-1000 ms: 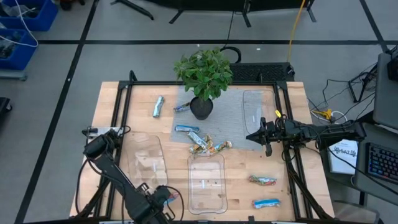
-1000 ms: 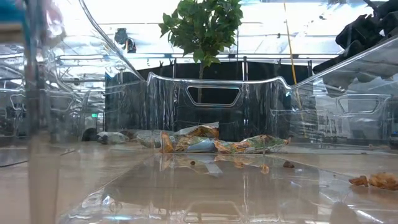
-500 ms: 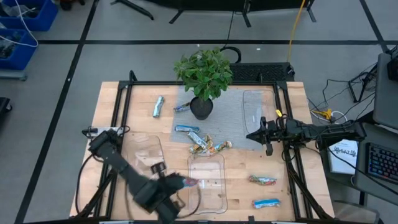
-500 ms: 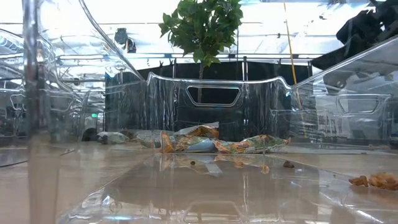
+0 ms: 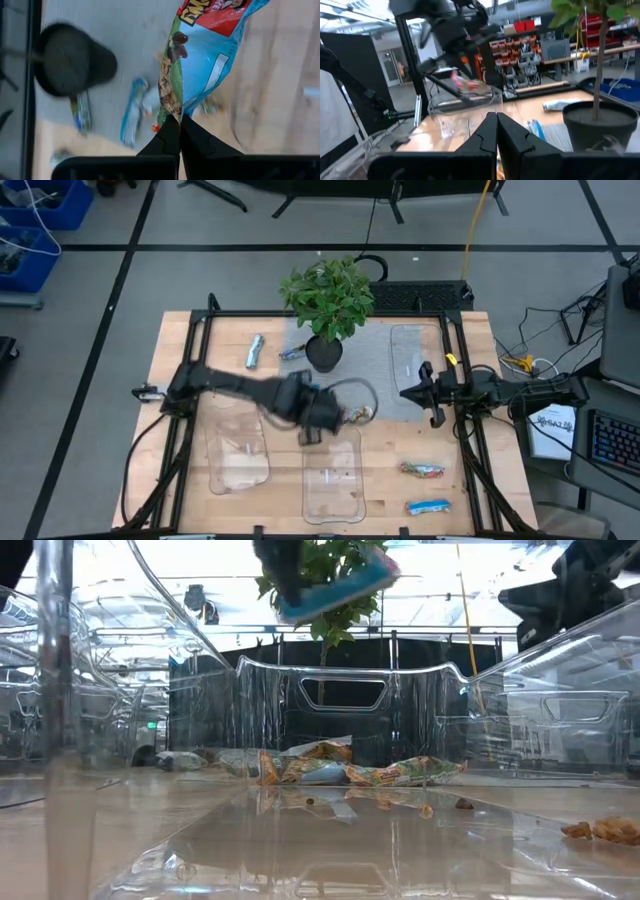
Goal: Pick and place Granola Bars by type
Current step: Put the left red granola bar into the right transparent bin
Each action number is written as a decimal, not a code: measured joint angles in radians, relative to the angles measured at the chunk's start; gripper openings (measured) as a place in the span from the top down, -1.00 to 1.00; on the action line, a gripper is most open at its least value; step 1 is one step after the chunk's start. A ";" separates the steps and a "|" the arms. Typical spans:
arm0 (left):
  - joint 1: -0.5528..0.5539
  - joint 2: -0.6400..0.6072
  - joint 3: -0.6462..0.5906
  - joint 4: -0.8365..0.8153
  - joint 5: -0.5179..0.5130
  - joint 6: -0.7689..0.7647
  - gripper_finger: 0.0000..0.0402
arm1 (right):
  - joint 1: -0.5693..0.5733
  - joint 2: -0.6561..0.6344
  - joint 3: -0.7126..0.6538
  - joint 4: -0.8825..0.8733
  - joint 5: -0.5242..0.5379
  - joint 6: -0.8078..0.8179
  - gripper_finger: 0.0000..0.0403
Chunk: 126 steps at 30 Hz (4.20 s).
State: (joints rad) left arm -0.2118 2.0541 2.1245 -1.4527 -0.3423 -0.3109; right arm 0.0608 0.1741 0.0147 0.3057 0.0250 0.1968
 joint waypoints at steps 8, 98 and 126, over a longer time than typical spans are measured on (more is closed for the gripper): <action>0.173 0.000 0.007 0.127 0.132 0.230 0.98 | 0.000 0.032 0.000 0.027 0.030 -0.061 0.81; 0.228 0.007 0.006 0.265 0.246 0.338 0.98 | 0.008 0.980 0.416 0.386 0.233 -0.217 -0.05; 0.200 -0.075 0.006 0.324 0.361 0.339 0.61 | 0.011 0.845 0.416 0.270 0.264 -0.290 0.86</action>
State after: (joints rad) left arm -0.0121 1.9786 2.1307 -1.1289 0.0189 0.0279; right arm 0.0717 1.0192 0.4302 0.5758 0.2894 -0.0936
